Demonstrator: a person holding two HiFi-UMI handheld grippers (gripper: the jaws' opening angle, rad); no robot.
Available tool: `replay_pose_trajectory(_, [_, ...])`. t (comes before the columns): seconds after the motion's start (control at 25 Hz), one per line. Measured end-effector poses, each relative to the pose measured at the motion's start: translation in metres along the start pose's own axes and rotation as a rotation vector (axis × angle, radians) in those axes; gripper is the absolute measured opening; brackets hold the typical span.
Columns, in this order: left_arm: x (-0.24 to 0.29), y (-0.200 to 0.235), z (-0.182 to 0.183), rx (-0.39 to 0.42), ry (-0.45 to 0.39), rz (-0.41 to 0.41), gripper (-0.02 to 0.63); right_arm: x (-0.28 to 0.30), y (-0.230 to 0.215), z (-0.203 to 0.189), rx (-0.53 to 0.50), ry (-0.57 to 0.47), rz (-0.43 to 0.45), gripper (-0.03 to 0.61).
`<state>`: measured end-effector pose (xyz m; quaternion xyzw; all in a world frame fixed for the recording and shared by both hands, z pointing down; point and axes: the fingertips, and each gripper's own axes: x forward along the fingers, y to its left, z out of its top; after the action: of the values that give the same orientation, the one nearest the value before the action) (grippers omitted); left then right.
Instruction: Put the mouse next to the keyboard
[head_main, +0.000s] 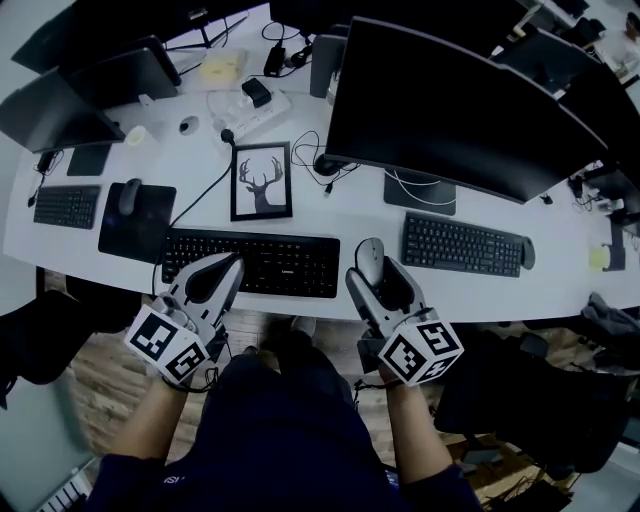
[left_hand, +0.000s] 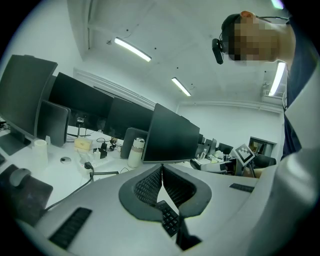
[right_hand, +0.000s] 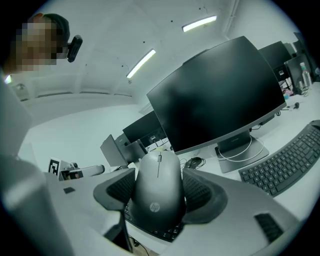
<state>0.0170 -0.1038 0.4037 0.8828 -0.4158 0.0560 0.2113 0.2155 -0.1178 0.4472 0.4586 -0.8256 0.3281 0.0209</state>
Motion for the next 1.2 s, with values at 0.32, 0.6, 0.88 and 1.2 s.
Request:
replay_pose_trajectory(0.32, [0.024,-0.002,-0.008,0.004,0.028,-0.003,0.031,0.009,-0.030,-0.008,-0.011,0.025,-0.033,0.298])
replay_pose_trajectory(0.6, [0.041,-0.003,-0.019,0.007,0.052,-0.021,0.031,0.016,-0.049,-0.024,-0.010,0.046,-0.070,0.298])
replay_pose_trajectory(0.88, [0.050,-0.001,-0.028,0.008,0.082,-0.051,0.031,0.019,-0.060,-0.035,0.004,0.055,-0.111,0.298])
replay_pose_trajectory(1.2, [0.059,0.004,-0.040,0.008,0.116,-0.085,0.031,0.022,-0.074,-0.054,0.008,0.069,-0.170,0.298])
